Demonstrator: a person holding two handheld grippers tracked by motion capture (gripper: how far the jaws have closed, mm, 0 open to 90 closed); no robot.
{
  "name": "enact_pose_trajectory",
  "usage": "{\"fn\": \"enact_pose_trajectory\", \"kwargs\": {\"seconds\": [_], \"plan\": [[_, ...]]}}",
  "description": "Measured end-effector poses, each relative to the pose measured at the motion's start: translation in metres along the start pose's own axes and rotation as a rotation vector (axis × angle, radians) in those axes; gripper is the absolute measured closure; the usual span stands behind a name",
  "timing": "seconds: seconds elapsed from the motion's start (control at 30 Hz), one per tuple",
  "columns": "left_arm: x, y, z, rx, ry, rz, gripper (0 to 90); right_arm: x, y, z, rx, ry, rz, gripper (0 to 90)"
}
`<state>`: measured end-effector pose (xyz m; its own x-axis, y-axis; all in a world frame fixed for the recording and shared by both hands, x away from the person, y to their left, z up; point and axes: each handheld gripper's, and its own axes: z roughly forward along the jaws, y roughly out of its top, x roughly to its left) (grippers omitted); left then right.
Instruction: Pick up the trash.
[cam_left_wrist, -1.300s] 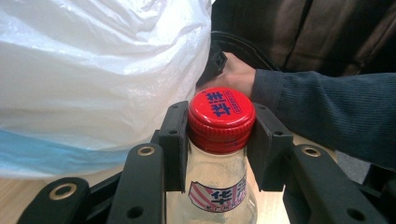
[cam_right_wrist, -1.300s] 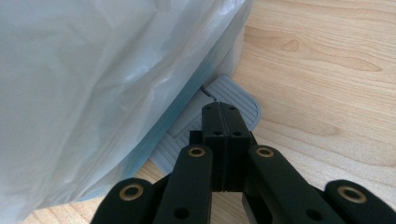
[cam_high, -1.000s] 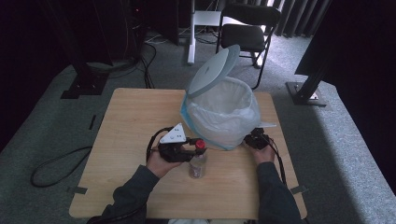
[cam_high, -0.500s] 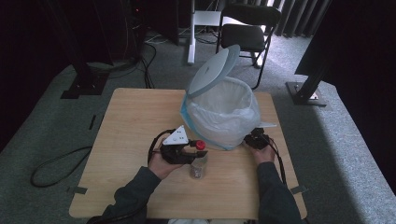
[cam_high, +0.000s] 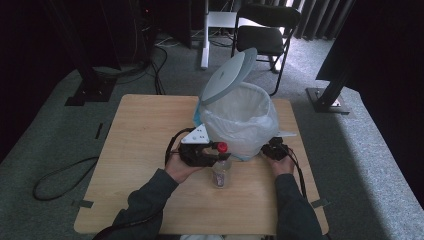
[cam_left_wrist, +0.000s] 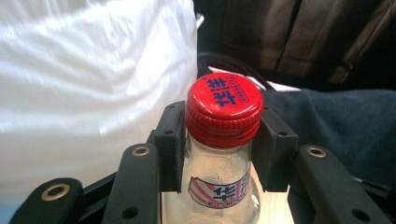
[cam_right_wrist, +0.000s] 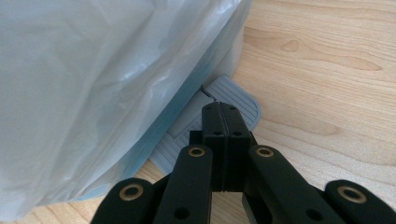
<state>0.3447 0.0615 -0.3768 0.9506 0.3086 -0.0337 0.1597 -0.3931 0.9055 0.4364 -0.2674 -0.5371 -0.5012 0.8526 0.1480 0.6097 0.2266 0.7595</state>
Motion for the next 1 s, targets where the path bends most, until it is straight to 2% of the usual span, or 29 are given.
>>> {"fn": "enact_pose_trajectory", "kwargs": {"seconds": [0.17,0.4,0.6,0.7,0.77,1.0], "plan": [[0.003,0.022,-0.001,-0.023,-0.015,0.012,60.2,0.000,0.000,0.000,-0.002,0.001,0.001,90.0],[0.002,0.054,-0.001,-0.028,-0.034,0.043,60.6,0.000,0.000,0.000,-0.002,0.001,0.002,90.0],[-0.002,0.076,0.000,-0.044,-0.064,0.066,61.4,0.000,0.000,0.000,-0.002,0.001,0.002,90.0],[-0.004,0.084,0.000,-0.048,-0.064,0.076,61.8,0.000,0.000,0.000,-0.004,0.001,0.003,90.0],[-0.005,0.097,0.001,-0.051,-0.065,0.089,62.3,0.000,0.000,0.000,-0.005,0.000,0.003,90.0],[-0.002,0.115,0.002,-0.063,-0.083,0.082,62.5,0.000,-0.001,0.000,-0.004,0.002,0.005,90.0]]}}
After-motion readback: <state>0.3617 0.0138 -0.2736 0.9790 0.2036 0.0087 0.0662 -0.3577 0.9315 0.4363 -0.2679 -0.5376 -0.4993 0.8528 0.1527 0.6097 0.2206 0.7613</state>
